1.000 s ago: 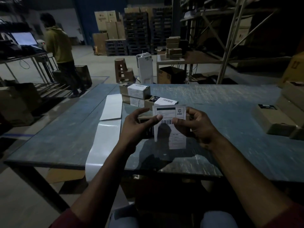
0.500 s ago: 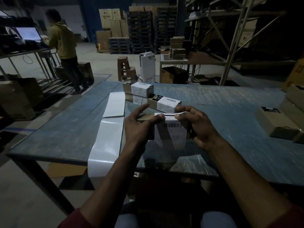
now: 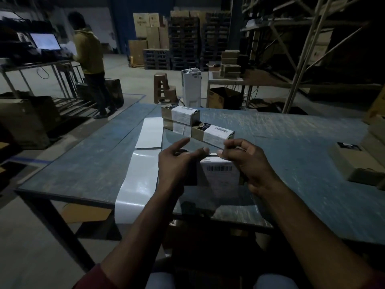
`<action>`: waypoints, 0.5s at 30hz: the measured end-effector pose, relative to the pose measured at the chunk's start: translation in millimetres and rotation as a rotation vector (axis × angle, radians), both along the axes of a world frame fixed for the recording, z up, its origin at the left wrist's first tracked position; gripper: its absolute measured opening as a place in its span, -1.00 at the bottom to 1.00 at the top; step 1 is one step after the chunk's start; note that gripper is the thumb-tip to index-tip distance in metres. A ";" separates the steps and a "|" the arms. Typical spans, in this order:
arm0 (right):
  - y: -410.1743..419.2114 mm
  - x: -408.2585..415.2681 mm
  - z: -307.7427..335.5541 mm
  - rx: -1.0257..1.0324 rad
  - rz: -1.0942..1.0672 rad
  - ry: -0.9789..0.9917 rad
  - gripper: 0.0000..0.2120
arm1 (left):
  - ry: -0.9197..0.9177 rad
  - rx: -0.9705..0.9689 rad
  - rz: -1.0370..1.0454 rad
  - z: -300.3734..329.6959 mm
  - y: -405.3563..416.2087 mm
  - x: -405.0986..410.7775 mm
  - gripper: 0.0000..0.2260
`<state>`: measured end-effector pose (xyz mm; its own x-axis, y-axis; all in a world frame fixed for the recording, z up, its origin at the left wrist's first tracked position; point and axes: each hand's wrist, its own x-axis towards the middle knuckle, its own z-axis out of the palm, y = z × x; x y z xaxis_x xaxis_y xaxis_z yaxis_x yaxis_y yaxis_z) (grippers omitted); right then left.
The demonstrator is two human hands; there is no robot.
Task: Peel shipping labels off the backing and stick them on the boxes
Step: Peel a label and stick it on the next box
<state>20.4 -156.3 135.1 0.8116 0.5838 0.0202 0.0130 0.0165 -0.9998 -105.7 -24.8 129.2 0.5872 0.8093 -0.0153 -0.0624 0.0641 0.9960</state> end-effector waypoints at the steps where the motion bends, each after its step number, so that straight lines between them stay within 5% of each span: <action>1: -0.1 0.8 0.4 -0.023 0.001 0.011 -0.78 | 0.018 -0.012 -0.024 2.4 0.6 -1.2 -0.41; 4: -0.7 4.1 5.5 -0.126 -0.028 0.078 -0.88 | 0.063 -0.102 -0.164 12.8 6.2 -7.3 -0.66; 7: -2.5 9.1 8.8 -0.150 -0.004 0.194 -0.75 | 0.129 -0.104 -0.317 19.1 14.1 -14.3 -0.75; 10: -4.5 13.0 8.4 -0.128 0.091 0.141 -0.56 | 0.155 -0.033 -0.360 18.3 18.7 -17.1 -0.73; 15: -7.1 5.6 8.2 -0.139 0.162 -0.082 -0.62 | 0.249 -0.025 -0.394 17.7 20.9 -17.6 -0.49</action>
<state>26.0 -163.4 143.3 0.7060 0.7081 -0.0078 0.1025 -0.1131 -0.9883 -123.2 -3.9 146.9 0.8259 0.5226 -0.2115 0.2124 0.0589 0.9754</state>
